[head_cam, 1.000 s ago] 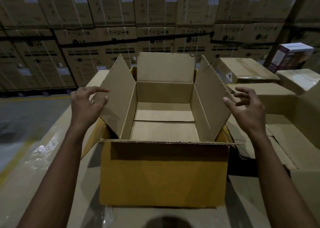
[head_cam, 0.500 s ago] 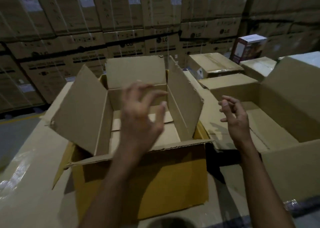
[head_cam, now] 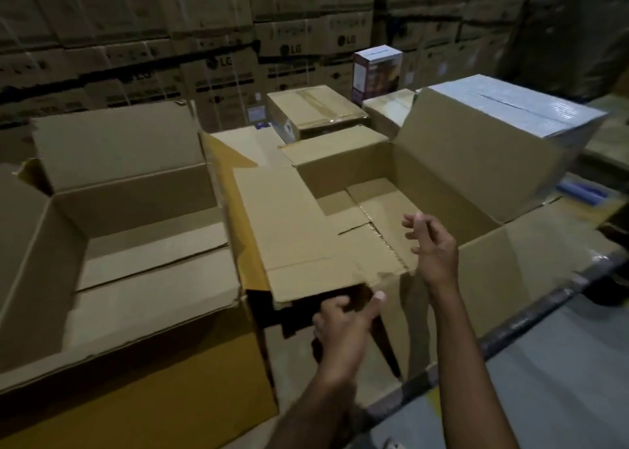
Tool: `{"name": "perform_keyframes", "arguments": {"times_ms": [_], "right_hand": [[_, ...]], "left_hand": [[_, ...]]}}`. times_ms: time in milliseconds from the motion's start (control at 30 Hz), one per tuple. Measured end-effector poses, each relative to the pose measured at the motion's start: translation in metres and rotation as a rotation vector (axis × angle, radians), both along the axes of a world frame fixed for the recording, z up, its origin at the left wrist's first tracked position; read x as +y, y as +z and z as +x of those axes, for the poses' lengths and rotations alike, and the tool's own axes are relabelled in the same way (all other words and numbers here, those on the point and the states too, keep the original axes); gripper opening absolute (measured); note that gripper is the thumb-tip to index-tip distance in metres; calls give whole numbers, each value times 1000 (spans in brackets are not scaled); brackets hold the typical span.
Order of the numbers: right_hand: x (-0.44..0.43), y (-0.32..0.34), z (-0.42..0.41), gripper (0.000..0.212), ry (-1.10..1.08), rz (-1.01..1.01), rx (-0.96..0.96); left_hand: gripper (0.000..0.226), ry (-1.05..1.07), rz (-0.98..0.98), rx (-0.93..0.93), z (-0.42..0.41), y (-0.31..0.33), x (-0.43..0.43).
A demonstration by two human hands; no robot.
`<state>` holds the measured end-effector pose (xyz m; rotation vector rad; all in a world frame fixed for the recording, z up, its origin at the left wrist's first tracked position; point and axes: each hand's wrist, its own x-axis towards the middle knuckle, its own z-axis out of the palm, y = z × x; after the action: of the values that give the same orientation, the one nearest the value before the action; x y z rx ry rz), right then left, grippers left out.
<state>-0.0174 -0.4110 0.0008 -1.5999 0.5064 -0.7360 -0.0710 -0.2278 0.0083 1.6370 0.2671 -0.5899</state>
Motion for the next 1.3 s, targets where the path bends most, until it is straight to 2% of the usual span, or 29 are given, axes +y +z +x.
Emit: {"name": "perform_keyframes", "arguments": {"times_ms": [67,133,167,200,233,300,367,467,600,700,833,867,933,1000,1133,1233,1300], "right_hand": [[-33,-10,-6,16,-92,20,41],[-70,-20,-10,10,-174,10,122],[-89,-23,-10,15,-222,-11,163],[-110,-27,-8,24,-291,-43,201],[-132,-30,-5,35,-375,-81,254],[-175,-35,2,59,-487,-118,408],[-210,-45,10,74,-428,-90,543],[-230,-50,22,63,-237,-1,619],[-235,-44,34,53,-260,-122,648],[-234,-34,36,54,-294,-203,613],[-238,-10,34,52,-355,-159,504],[-238,-1,33,52,-367,-142,476],[-241,19,33,54,-383,-115,408],[-242,45,31,53,-391,-113,329],[-238,101,27,44,-386,-93,206],[-224,135,32,50,-354,-121,146],[-211,152,37,56,-312,-135,130]], "left_hand": [[82,27,-206,297,14,-11,-23],[101,185,-307,339,28,-23,-46],[113,287,-320,318,34,-31,-58],[115,379,-332,295,38,-34,-70],[107,453,-343,284,40,-37,-81],[75,551,-345,246,45,-33,-95],[46,575,-264,210,52,-32,-102],[27,536,-135,200,63,-32,-109],[12,574,-35,113,72,-29,-117],[10,626,-47,-8,74,-18,-122],[10,628,-18,-200,79,7,-121],[18,606,-41,-272,80,18,-120],[52,553,-140,-425,81,45,-118],[65,521,-211,-517,80,73,-116],[65,494,-221,-632,85,119,-111],[65,490,-205,-712,99,153,-104],[54,479,-133,-767,104,178,-98]]}}
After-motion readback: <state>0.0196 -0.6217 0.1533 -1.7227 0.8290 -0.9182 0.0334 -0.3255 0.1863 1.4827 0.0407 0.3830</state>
